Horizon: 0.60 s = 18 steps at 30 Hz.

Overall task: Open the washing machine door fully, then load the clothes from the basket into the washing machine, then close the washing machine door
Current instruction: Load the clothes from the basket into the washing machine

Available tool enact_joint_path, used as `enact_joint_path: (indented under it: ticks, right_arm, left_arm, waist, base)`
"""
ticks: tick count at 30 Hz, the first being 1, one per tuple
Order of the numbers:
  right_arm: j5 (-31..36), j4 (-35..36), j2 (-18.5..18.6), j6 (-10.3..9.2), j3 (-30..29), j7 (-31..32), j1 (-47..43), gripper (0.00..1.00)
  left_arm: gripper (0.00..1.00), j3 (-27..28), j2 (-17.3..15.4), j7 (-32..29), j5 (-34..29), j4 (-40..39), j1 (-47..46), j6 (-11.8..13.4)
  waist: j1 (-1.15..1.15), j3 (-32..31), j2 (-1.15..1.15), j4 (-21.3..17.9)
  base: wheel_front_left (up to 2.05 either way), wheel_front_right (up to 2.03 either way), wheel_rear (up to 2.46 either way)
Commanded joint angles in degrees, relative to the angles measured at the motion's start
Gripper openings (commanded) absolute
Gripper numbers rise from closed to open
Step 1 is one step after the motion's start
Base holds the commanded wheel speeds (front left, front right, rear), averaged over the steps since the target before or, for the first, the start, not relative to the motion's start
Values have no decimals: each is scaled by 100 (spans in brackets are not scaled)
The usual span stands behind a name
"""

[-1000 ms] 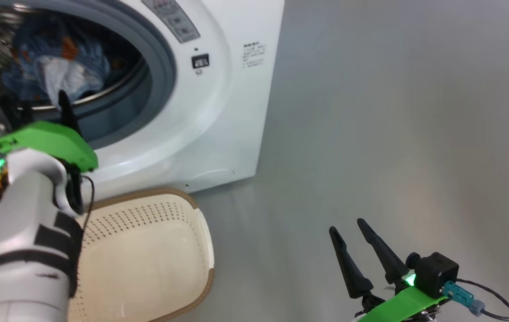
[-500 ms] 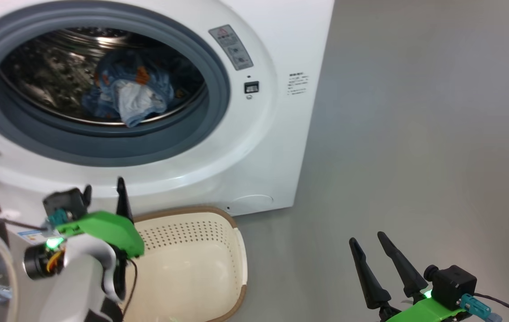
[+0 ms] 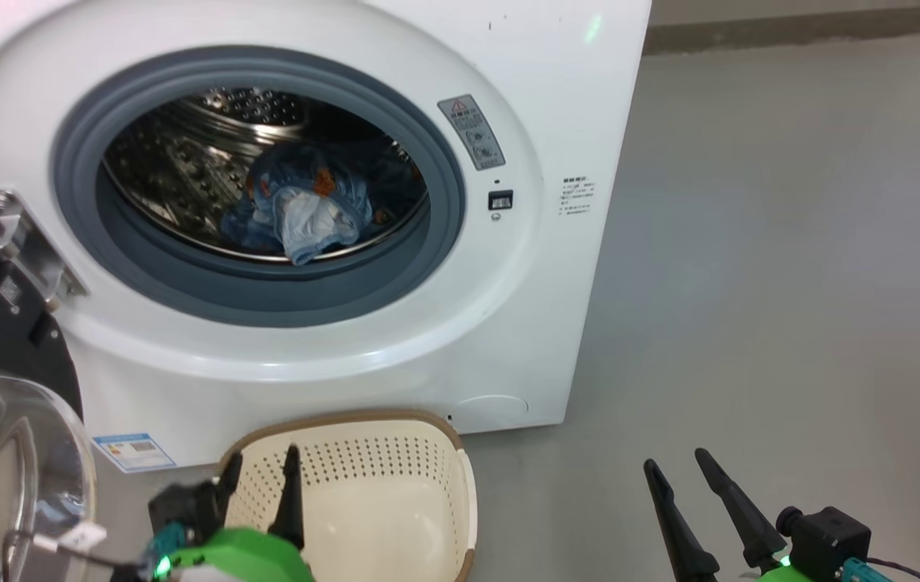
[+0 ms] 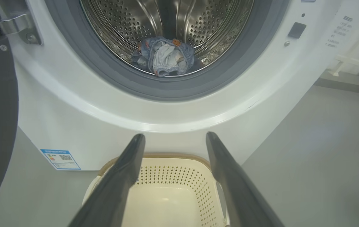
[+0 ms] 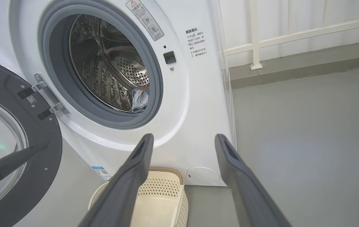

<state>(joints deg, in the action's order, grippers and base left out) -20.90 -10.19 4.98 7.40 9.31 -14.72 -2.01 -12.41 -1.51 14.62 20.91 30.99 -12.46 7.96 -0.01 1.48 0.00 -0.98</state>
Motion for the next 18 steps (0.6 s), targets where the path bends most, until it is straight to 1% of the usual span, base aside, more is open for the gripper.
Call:
enact_joint_path:
  ticks: [1,4,9,12,15,18]
  right_arm:
    - [-3,145,47,9,150,-28,39,100]
    - [-5,160,73,9,151,-28,-30,100]
    - [-7,177,108,9,161,-28,-93,100]
    - [4,207,123,9,136,-28,-117,100]
    - [15,234,129,9,89,-28,-134,100]
    - [25,264,138,9,24,-28,-174,100]
  left_arm:
    - [100,195,-138,38,-81,-264,61,51]
    - [100,258,-148,38,-151,-629,460,30]
    - [100,506,-186,38,-285,-1375,1119,36]
    - [100,664,-187,38,-358,-1755,1493,-7]
    - [100,784,-185,38,-397,-1941,1716,-27]
    - [100,962,-178,38,-438,-2170,1965,-115]
  waist:
    - [1,-121,0,46]
    - [1,-190,0,68]
    - [1,-286,0,74]
    - [1,-319,0,70]
    - [1,-334,0,68]
    - [1,-367,0,69]
  base:
    - [0,0,0]
    - [0,0,0]
    - [0,0,0]
    - [0,0,0]
    - [0,0,0]
    - [0,0,0]
